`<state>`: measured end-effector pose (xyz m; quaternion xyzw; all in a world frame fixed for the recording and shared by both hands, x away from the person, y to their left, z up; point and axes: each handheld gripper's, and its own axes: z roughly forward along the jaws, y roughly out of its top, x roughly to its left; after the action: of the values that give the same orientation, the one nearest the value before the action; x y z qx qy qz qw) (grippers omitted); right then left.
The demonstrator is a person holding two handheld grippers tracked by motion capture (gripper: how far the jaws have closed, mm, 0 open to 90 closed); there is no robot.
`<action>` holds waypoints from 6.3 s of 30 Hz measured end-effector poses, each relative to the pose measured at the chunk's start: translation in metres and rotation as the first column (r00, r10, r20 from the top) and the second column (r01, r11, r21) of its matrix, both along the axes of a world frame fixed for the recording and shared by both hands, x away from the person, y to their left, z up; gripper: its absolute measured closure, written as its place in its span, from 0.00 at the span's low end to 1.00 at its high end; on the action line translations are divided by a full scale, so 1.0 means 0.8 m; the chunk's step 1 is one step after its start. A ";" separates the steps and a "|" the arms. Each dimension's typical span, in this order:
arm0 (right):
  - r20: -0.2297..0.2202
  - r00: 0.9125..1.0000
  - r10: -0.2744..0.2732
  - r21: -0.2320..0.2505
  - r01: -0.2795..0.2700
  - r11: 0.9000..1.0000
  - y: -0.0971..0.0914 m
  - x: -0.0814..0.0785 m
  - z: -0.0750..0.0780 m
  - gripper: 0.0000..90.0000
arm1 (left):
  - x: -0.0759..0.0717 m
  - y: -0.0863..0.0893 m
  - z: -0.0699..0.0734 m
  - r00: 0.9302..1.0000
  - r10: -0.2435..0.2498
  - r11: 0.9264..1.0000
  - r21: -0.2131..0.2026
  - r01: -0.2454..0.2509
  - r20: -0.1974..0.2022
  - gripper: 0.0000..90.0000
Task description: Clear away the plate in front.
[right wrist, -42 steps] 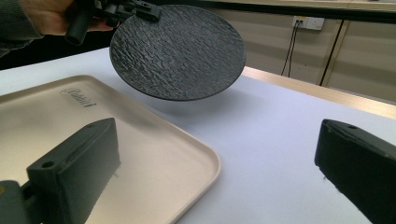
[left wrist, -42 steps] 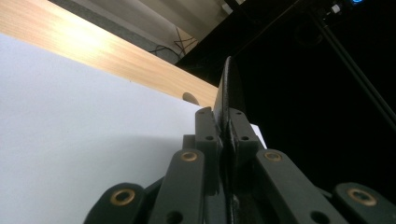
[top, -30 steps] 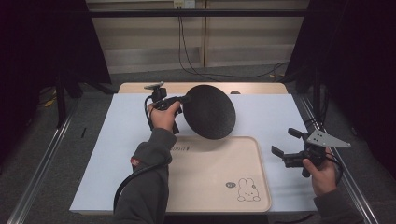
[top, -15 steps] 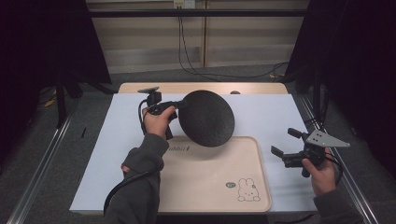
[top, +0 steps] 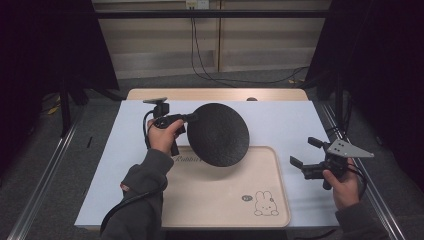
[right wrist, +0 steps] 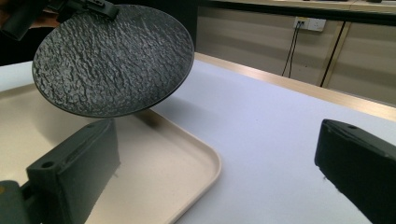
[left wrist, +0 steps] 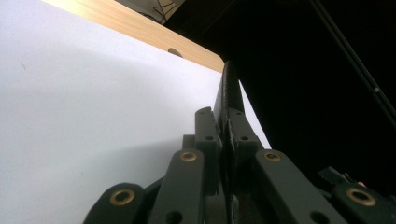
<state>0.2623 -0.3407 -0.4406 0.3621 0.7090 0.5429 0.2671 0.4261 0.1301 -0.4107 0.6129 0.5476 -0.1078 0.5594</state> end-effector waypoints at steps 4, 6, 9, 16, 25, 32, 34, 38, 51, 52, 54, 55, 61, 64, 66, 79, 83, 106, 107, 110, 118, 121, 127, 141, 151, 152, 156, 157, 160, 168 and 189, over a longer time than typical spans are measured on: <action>-0.002 1.000 -0.003 -0.002 0.003 1.000 0.000 0.000 0.000 0.00 | -0.005 0.001 0.000 1.000 -0.010 1.000 0.008 0.010 -0.001 0.95; -0.001 1.000 -0.006 -0.003 0.006 1.000 0.000 0.000 0.000 0.00 | -0.008 0.002 0.000 1.000 -0.022 1.000 0.011 0.022 0.005 0.95; -0.003 1.000 0.007 -0.002 -0.007 1.000 -0.001 0.000 0.000 0.00 | -0.012 0.003 0.001 0.999 -0.035 0.999 0.017 0.035 0.006 0.95; -0.001 1.000 0.008 -0.006 -0.008 1.000 0.000 0.000 0.000 0.00 | -0.023 0.006 -0.001 0.997 -0.076 0.997 0.018 0.076 0.006 0.95; -0.009 1.000 0.013 -0.013 -0.013 1.000 0.000 0.000 0.000 0.00 | -0.035 0.003 -0.007 0.993 -0.118 0.992 0.032 0.118 -0.004 0.95; -0.005 1.000 0.015 -0.015 -0.015 1.000 0.000 0.000 0.000 0.00 | -0.042 0.001 -0.010 0.991 -0.134 0.990 0.036 0.135 -0.013 0.95; -0.005 1.000 0.015 -0.014 -0.015 1.000 0.000 0.000 0.000 0.00 | -0.045 0.000 -0.011 0.989 -0.145 0.988 0.042 0.145 -0.015 0.95; -0.006 1.000 0.013 -0.019 -0.013 1.000 0.000 0.001 -0.001 0.00 | -0.049 -0.001 -0.012 0.987 -0.162 0.985 0.048 0.163 -0.021 0.95; -0.007 1.000 0.003 -0.033 -0.003 0.999 0.003 0.001 -0.003 0.00 | -0.069 -0.007 -0.013 0.976 -0.218 0.975 0.036 0.219 -0.026 0.95; -0.011 1.000 0.016 -0.033 -0.016 0.999 0.002 0.001 -0.003 0.00 | -0.071 -0.008 -0.014 0.976 -0.218 0.975 0.029 0.219 -0.030 0.95; -0.014 1.000 0.019 -0.032 -0.019 0.999 0.002 0.001 -0.003 0.00 | -0.074 -0.009 -0.014 0.974 -0.222 0.975 0.017 0.223 -0.045 0.95; -0.013 1.000 0.017 -0.033 -0.018 0.999 0.002 0.001 -0.003 0.00 | -0.074 -0.008 -0.015 0.973 -0.229 0.973 0.025 0.230 -0.037 0.95; -0.007 1.000 0.003 -0.034 -0.003 0.999 0.005 0.001 -0.004 0.00 | -0.082 -0.009 -0.019 0.970 -0.238 0.971 0.006 0.238 -0.055 0.95; -0.010 1.000 0.005 -0.036 -0.005 0.999 0.004 0.001 -0.004 0.00 | -0.084 -0.009 -0.023 0.968 -0.248 0.968 0.019 0.249 -0.051 0.95; -0.006 1.000 0.001 -0.036 -0.002 0.999 0.004 0.001 -0.004 0.00 | -0.086 -0.010 -0.027 0.968 -0.242 0.970 0.009 0.243 -0.066 0.95; -0.003 1.000 -0.002 -0.037 0.002 0.999 0.004 0.001 -0.004 0.00 | -0.085 -0.001 -0.062 0.970 -0.219 0.975 0.008 0.221 -0.109 0.96; -0.009 1.000 0.002 -0.037 -0.002 0.999 0.004 0.000 -0.004 0.00 | -0.085 0.000 -0.067 0.972 -0.209 0.977 0.015 0.212 -0.107 0.97; -0.010 1.000 0.018 -0.047 -0.018 0.999 0.005 0.001 -0.005 0.00 | -0.092 0.002 -0.074 0.982 -0.184 0.973 0.134 0.190 -0.049 0.92; -0.007 1.000 0.002 -0.056 -0.002 0.998 0.005 0.000 -0.005 0.00 | -0.093 0.002 -0.074 0.983 -0.178 0.974 0.136 0.183 -0.047 0.91; -0.005 1.000 0.002 -0.055 -0.003 0.998 0.006 0.001 -0.005 0.00 | -0.093 0.003 -0.075 0.984 -0.174 0.973 0.145 0.179 -0.047 0.91; -0.011 1.000 0.015 -0.049 -0.015 0.999 0.007 0.002 -0.006 0.00 | -0.094 0.005 -0.078 0.984 -0.172 0.965 0.192 0.176 -0.036 0.90; -0.011 1.000 0.012 -0.051 -0.012 0.999 0.007 0.002 -0.006 0.00 | -0.094 0.007 -0.080 0.984 -0.175 0.962 0.206 0.177 -0.031 0.89; -0.009 1.000 0.013 -0.061 -0.013 0.998 0.007 0.000 -0.006 0.00 | -0.095 0.007 -0.082 0.986 -0.162 0.960 0.225 0.165 -0.030 0.89; -0.008 1.000 0.015 -0.064 -0.015 0.998 0.006 0.000 -0.005 0.00 | -0.097 0.006 -0.087 0.989 -0.143 0.953 0.266 0.144 -0.024 0.87; -0.007 1.000 0.016 -0.069 -0.017 0.997 0.006 0.000 -0.006 0.00 | -0.099 0.020 -0.074 0.992 -0.104 0.957 0.277 0.082 0.066 0.79; -0.007 1.000 0.017 -0.070 -0.018 0.997 0.006 0.000 -0.005 0.00 | -0.099 0.021 -0.074 0.992 -0.096 0.958 0.278 0.071 0.077 0.77; -0.004 1.000 0.016 -0.071 -0.016 0.997 0.007 0.000 -0.005 0.00 | -0.100 0.026 -0.068 0.987 -0.087 0.958 0.284 0.045 0.137 0.68; -0.005 1.000 0.019 -0.069 -0.019 0.997 0.007 0.000 -0.005 0.00 | -0.101 0.028 -0.067 0.985 -0.090 0.956 0.291 0.043 0.150 0.67; -0.009 1.000 0.013 -0.070 -0.013 0.997 0.007 -0.001 -0.006 0.00 | -0.102 0.029 -0.063 0.981 -0.084 0.958 0.284 0.032 0.172 0.62; -0.009 1.000 0.009 -0.072 -0.010 0.997 0.007 -0.002 -0.005 0.00 | -0.103 0.037 -0.055 0.969 -0.080 0.960 0.280 0.012 0.232 0.50; -0.008 1.000 0.020 -0.080 -0.021 0.997 0.006 -0.001 -0.005 0.00 | -0.105 0.062 -0.042 0.946 -0.063 0.964 0.265 -0.024 0.317 0.18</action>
<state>0.2612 -0.3357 -0.4448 0.3459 0.7349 0.5154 0.2732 0.3419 0.1795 -0.4440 0.6970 0.4521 0.0624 0.5530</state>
